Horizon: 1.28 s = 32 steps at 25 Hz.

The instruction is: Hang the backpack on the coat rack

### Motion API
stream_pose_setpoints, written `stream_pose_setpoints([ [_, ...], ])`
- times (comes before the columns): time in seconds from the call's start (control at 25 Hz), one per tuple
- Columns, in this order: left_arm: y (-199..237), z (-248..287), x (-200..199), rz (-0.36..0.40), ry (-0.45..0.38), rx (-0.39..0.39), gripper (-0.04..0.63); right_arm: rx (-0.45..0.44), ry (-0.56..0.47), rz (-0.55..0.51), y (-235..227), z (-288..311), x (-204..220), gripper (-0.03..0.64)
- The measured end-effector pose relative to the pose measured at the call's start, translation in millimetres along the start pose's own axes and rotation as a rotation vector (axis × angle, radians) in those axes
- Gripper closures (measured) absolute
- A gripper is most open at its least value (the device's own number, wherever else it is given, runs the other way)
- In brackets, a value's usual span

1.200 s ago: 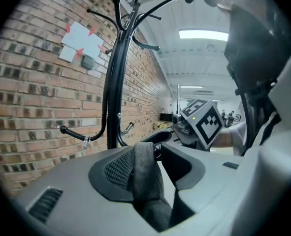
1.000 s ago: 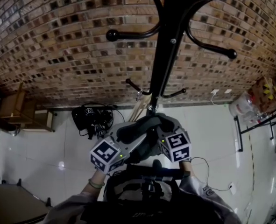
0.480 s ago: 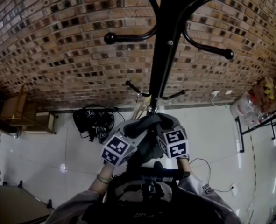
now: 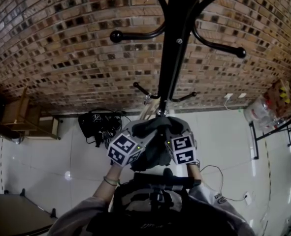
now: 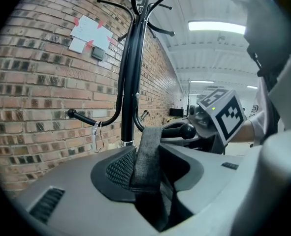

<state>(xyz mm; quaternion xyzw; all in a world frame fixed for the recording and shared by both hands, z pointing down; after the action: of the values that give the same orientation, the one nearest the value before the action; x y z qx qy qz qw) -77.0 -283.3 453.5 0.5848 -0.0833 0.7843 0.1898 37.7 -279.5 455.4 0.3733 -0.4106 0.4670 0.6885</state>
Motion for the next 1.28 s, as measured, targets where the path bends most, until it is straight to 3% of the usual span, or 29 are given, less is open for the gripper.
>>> stream_pose_setpoints([
  [0.16, -4.6, -2.4, -3.5, 0.007, -0.005, -0.028, 0.436, 0.028, -0.007, -0.058, 5.2, -5.6, 2.9, 0.546],
  [0.32, -9.0, -5.0, -5.4, 0.020, 0.007, -0.053, 0.436, 0.003, -0.005, 0.062, 1.2, -17.5, 8.5, 0.491],
  [0.52, -16.0, -18.4, -8.8, 0.033, -0.018, -0.083, 0.436, -0.003, -0.032, 0.151, 1.0, -33.9, 12.7, 0.485],
  [0.64, -23.4, -33.7, -16.4, -0.009, -0.080, -0.069, 0.436, 0.004, -0.049, 0.196, 1.7, -45.6, 15.5, 0.485],
  [0.84, -34.0, -47.5, -1.3, -0.050, -0.062, -0.083, 0.437, 0.030, -0.089, 0.244, 8.3, -67.4, 22.2, 0.517],
  [1.04, -44.4, -58.8, 10.6, -0.132, -0.114, -0.157, 0.439, 0.029, -0.105, 0.250, 9.6, -88.8, 31.6, 0.566],
  [1.12, -53.0, -62.6, 18.8, -0.156, -0.110, -0.184, 0.500, 0.025, -0.109, 0.259, 9.8, -97.8, 36.0, 0.597],
  [1.28, -80.0, -65.6, 35.0, -0.186, -0.076, -0.210, 0.500, -0.021, -0.093, 0.265, 15.0, -114.9, 49.4, 0.598],
])
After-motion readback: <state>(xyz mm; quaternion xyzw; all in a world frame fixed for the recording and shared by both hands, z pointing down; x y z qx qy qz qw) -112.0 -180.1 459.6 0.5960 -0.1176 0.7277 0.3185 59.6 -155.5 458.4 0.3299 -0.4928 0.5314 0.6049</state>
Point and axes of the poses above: the fingertips, and each gripper's own axes: z forward along the fingers, y to its left, x out of its underside, the point moved 6 cm from there along -z, backward along the fingers, and after that the axes turned 5 degrees about x, right-handed, at the moved point
